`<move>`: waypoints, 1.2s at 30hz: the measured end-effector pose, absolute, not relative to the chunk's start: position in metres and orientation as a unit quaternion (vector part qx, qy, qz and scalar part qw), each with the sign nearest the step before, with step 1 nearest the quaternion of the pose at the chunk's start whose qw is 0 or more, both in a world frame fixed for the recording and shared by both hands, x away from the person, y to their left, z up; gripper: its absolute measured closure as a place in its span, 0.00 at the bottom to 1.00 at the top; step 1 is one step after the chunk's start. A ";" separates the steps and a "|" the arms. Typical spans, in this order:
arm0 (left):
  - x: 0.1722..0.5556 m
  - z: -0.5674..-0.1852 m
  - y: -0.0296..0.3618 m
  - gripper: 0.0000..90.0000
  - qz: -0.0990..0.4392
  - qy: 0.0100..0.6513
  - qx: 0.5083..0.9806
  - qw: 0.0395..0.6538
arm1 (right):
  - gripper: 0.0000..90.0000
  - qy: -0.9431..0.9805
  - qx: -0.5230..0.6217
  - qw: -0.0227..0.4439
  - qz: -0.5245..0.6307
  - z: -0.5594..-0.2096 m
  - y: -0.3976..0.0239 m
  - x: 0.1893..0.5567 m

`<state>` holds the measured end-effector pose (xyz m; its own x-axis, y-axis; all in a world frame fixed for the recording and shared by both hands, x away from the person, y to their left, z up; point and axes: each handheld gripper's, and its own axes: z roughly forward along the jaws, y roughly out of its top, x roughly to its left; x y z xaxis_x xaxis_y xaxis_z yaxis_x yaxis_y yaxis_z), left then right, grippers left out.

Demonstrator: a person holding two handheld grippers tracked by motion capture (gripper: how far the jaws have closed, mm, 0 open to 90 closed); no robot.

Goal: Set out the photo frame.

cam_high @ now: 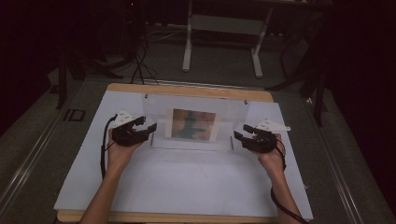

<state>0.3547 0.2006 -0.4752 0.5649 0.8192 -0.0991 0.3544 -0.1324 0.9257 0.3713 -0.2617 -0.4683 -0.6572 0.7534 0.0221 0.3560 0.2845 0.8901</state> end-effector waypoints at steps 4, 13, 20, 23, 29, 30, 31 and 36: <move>0.353 -0.471 0.205 0.46 0.228 0.406 0.715 0.522 | 0.50 0.770 0.362 0.206 0.482 -0.465 -0.268 0.371; 0.352 -0.468 0.216 0.46 0.231 0.418 0.702 0.528 | 0.50 0.763 0.373 0.208 0.485 -0.462 -0.281 0.373; 0.353 -0.469 0.224 0.46 0.234 0.433 0.695 0.524 | 0.50 0.760 0.384 0.209 0.481 -0.463 -0.287 0.374; 0.354 -0.469 0.226 0.46 0.229 0.437 0.693 0.525 | 0.50 0.759 0.392 0.208 0.477 -0.465 -0.290 0.376; 0.353 -0.469 0.228 0.46 0.233 0.434 0.693 0.526 | 0.50 0.758 0.406 0.203 0.468 -0.473 -0.294 0.380; 0.353 -0.468 0.229 0.46 0.234 0.436 0.692 0.526 | 0.50 0.758 0.408 0.201 0.468 -0.473 -0.295 0.380; 0.353 -0.468 0.230 0.46 0.235 0.436 0.690 0.528 | 0.50 0.757 0.410 0.202 0.466 -0.474 -0.296 0.381; 0.352 -0.467 0.242 0.47 0.227 0.447 0.674 0.543 | 0.50 0.758 0.417 0.202 0.460 -0.478 -0.300 0.383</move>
<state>0.3523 0.2423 -0.4674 0.4976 0.8484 -0.1804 0.3559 -0.0100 0.9345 0.3828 -0.2996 -0.4775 -0.5701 0.8180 0.0767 0.4459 0.2297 0.8651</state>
